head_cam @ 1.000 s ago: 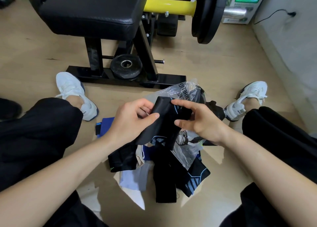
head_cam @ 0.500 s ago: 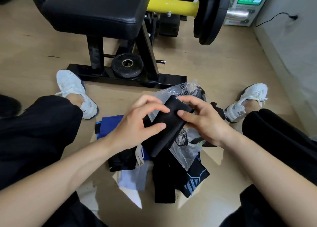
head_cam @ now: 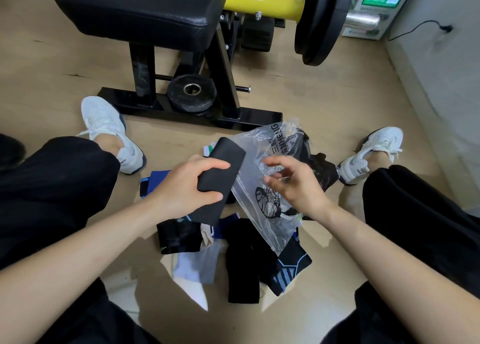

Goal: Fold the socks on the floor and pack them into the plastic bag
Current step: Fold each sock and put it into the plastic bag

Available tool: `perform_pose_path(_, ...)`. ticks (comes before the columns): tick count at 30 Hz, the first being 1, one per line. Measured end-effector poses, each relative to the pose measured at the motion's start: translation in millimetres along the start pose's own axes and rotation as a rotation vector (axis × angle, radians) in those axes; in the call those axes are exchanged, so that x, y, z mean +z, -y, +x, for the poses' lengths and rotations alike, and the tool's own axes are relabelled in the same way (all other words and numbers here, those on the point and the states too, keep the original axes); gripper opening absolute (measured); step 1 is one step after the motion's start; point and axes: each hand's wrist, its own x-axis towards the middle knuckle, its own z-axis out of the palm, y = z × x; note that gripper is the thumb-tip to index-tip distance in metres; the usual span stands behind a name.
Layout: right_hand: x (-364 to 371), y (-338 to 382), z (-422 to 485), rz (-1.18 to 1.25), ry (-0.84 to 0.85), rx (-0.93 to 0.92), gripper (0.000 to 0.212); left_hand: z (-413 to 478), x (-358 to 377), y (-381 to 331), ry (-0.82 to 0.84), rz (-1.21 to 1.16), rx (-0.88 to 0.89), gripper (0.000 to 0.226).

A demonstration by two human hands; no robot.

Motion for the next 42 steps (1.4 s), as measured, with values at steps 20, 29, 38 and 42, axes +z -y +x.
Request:
perform_pose_path(20,21.9,-52.6,16.9,-0.473,0.038,-0.035,0.055,-0.7,3.9,14.0,-0.007,0.012,-0.106,0.059)
perform_pose_path(29,-53.1,-4.3,16.1,-0.441,0.019,-0.105,0.064,21.9,21.9,-34.4,0.073,-0.233,-0.029,0.059)
perform_pose_path(38,-86.5,6.0,-1.3,-0.415,0.007,-0.061,0.074,87.0,96.5,-60.5,0.122,-0.034,-0.058,0.073)
perform_pose_path(42,-93.0,5.4,-3.6,-0.407,-0.020,-0.054,0.074,104.5,121.7,-53.5,0.153,0.272,-0.099,0.074)
